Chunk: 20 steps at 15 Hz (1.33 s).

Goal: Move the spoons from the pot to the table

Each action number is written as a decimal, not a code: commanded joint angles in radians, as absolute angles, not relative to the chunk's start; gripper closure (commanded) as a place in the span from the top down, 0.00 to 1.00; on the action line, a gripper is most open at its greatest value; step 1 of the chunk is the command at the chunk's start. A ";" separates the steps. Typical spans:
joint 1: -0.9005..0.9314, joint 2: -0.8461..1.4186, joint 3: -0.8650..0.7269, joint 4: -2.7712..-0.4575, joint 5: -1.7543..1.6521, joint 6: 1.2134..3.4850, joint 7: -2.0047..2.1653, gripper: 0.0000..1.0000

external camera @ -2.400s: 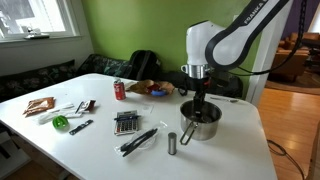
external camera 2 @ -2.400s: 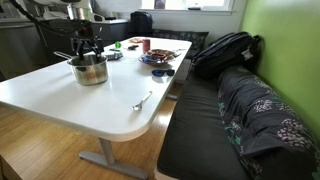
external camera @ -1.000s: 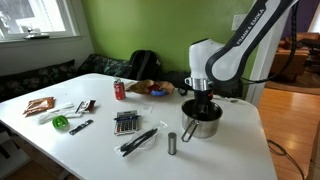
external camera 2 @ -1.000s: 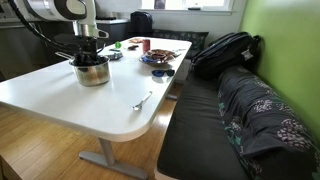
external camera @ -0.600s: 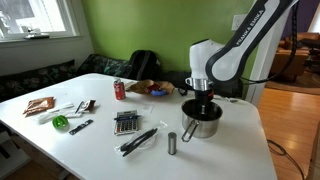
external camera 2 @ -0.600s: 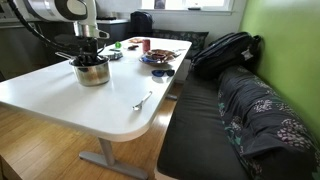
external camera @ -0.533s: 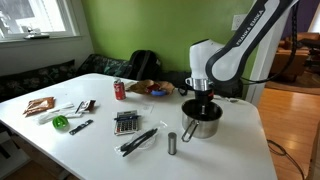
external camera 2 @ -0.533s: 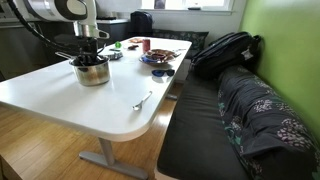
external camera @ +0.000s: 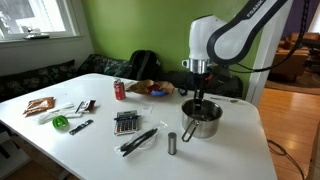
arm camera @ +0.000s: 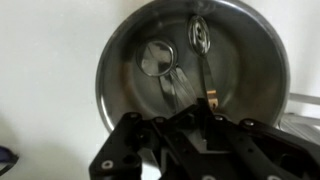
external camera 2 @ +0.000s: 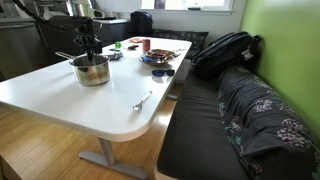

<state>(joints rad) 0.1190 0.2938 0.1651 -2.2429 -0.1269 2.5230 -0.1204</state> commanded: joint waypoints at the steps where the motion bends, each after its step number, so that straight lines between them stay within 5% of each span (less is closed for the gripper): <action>1: 0.118 0.135 0.171 -2.307 -0.088 2.491 -0.137 0.01; 5: 0.128 0.093 0.157 -2.300 -0.116 2.402 -0.111 0.01; 6: 0.128 0.099 0.152 -2.296 -0.134 2.370 -0.096 0.29; 12: 0.111 0.186 0.133 -2.261 -0.121 2.335 -0.149 0.65; 13: 0.118 0.153 0.137 -2.274 -0.118 2.332 -0.134 0.48; 15: 0.115 0.174 0.132 -2.270 -0.119 2.332 -0.138 0.64; 20: 0.115 0.182 0.131 -2.260 -0.119 2.332 -0.139 0.65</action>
<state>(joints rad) 0.1111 0.1819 0.1349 -2.2618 -0.1200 2.3349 -0.1381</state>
